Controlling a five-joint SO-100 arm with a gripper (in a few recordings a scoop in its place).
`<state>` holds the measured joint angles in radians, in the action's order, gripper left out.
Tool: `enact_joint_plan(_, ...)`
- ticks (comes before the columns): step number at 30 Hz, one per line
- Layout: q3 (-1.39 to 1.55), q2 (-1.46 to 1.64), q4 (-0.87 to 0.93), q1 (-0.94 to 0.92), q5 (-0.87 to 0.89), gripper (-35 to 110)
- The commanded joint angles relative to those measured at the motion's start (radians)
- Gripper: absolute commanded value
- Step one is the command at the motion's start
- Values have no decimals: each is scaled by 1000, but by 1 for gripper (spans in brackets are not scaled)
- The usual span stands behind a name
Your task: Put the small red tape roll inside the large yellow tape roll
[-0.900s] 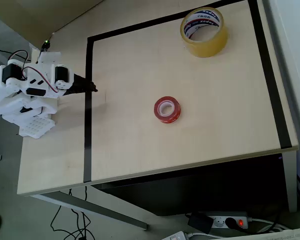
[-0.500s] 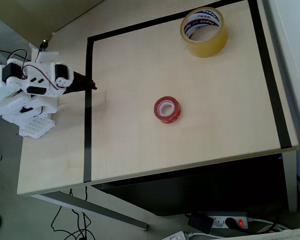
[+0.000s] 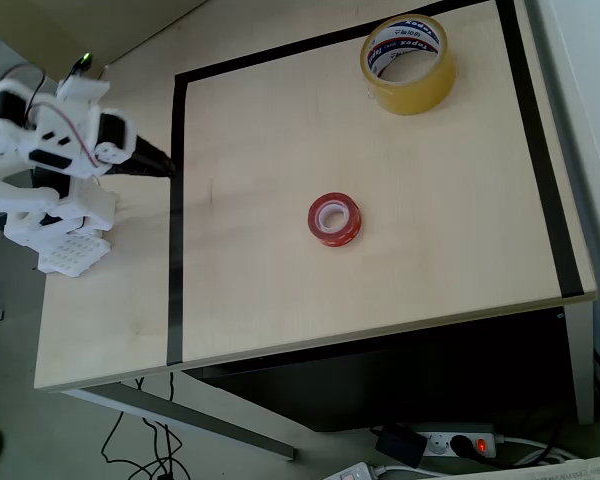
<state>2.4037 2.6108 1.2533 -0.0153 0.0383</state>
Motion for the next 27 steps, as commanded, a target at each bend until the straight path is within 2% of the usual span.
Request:
enact_joint_plan(1, -482, -407, 67, -169, -54, 0)
enact_joint_plan(4, -724, -655, 152, -252, -91, 0)
enact_joint_plan(8, -950, -865, 212, -268, -186, 0)
enact_joint_plan(13, -1160, -1037, 279, -239, -235, 15)
enact_joint_plan(27, -1310, -1275, 255, -181, -296, 28)
